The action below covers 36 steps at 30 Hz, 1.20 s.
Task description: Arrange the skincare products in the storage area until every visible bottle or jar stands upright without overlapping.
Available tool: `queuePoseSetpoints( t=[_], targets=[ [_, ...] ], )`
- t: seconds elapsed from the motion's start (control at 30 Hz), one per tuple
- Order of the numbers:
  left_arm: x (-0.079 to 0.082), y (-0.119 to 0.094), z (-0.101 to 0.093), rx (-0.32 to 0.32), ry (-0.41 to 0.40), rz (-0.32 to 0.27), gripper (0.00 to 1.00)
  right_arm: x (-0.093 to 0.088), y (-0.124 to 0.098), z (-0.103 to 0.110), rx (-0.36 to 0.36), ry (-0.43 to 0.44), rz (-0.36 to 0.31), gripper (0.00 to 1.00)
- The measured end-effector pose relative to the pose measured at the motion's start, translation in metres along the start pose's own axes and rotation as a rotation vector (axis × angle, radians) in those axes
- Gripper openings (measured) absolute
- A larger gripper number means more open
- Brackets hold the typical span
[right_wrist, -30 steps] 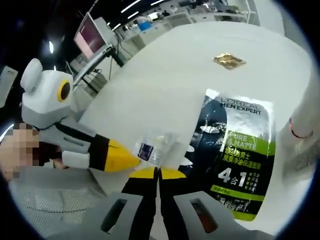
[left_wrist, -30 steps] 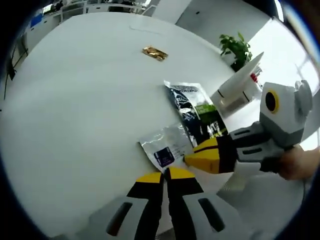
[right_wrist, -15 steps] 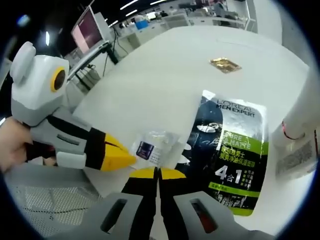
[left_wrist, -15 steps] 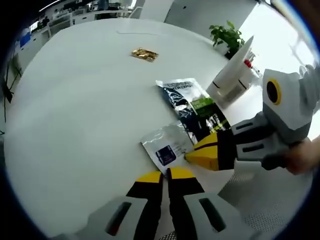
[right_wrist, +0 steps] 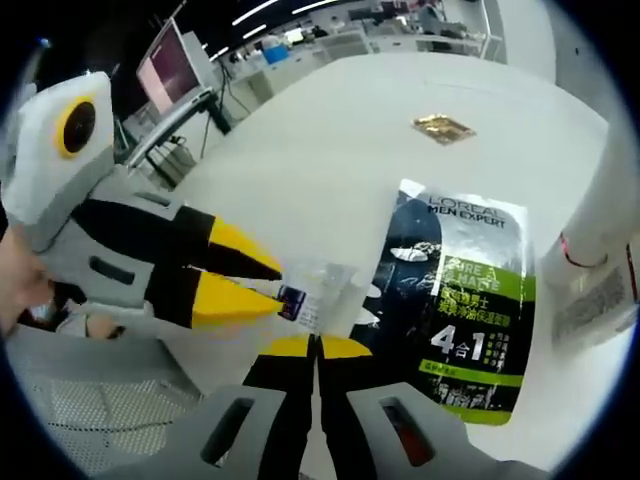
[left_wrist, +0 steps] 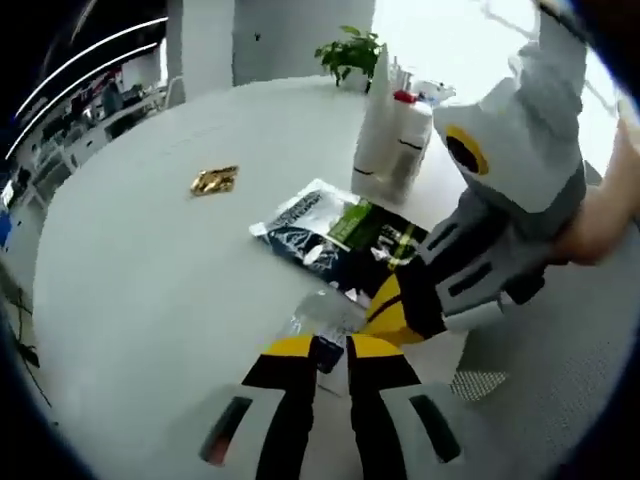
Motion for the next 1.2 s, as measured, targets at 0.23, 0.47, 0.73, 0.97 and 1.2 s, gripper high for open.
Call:
queuePoseSetpoints(
  t=[0.23,0.47,0.73,0.97,1.2],
  targets=[
    [-0.014,0.009,0.005,0.026,0.140,0.089,0.29,0.000,0.000,0.000,0.003,-0.001,0.000,0.01],
    [-0.013,0.011,0.009,0.022,0.170,0.101,0.26,0.001,0.000,0.000,0.003,0.005,-0.004,0.01],
    [-0.014,0.011,0.010,0.011,0.175,0.111,0.26,0.000,-0.004,-0.003,-0.007,0.031,-0.032,0.05],
    [-0.014,0.010,0.009,0.006,0.163,0.100,0.26,0.010,-0.014,-0.003,-0.004,0.017,-0.089,0.13],
    [-0.015,0.011,0.009,-0.002,0.161,0.102,0.25,0.018,-0.033,-0.001,0.001,-0.002,-0.116,0.13]
  ],
)
Point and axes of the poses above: the point that each gripper's makers call its tool centre point, and the gripper's own axes: y roughly forward along the fingers, z roughly to its left, x roughly out of its top, the point moved 1 cm from there along -y, roughly backward along the fingers, and after that the axes turned 6 degrees about -y, right-handed, at the moved point
